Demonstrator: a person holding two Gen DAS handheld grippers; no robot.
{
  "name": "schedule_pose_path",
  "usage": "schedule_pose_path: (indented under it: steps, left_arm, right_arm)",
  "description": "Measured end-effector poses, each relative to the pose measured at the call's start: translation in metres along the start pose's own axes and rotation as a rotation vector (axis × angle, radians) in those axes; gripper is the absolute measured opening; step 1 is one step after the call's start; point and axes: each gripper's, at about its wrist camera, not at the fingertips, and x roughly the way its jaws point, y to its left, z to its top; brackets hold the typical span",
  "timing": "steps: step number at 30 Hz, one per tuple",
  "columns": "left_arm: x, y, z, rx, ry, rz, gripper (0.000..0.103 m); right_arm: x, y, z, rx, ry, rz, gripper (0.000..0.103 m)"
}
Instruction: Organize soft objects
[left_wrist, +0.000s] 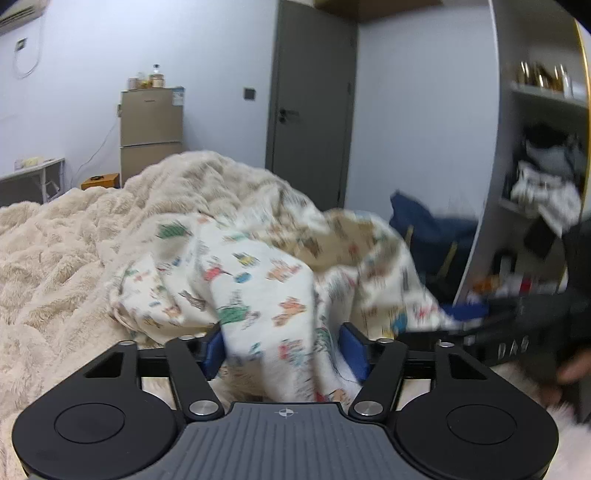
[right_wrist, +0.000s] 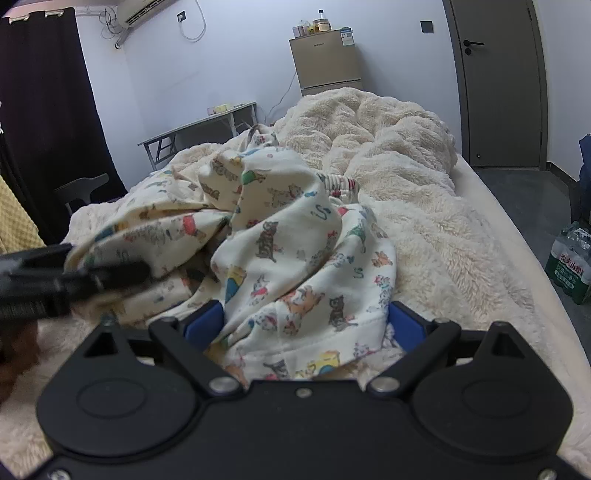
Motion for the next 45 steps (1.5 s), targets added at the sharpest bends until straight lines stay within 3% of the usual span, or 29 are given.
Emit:
schedule_pose_path:
  steps: [8, 13, 18, 29, 38, 45]
  left_arm:
    - [0.003, 0.004, -0.003, -0.016, 0.001, -0.002, 0.069]
    - [0.005, -0.001, -0.004, 0.011, 0.017, 0.0, 0.08]
    - [0.005, -0.005, -0.005, 0.036, 0.023, 0.01, 0.083]
    - [0.006, -0.005, -0.005, 0.041, 0.024, 0.028, 0.083]
    - [0.004, -0.015, -0.007, 0.098, -0.002, 0.137, 0.085]
    - [0.007, -0.014, -0.008, 0.109, 0.002, 0.123, 0.083]
  right_arm:
    - [-0.001, -0.002, 0.0, 0.012, 0.002, 0.022, 0.093]
    - [0.0, 0.0, -0.002, 0.0, 0.008, 0.013, 0.097]
    - [0.004, 0.006, -0.004, -0.028, 0.018, -0.001, 0.1]
    - [0.005, 0.008, -0.006, -0.032, 0.023, -0.003, 0.102]
    - [0.005, 0.009, -0.007, -0.035, 0.024, -0.005, 0.102]
    - [0.006, 0.009, -0.007, -0.036, 0.026, -0.005, 0.103]
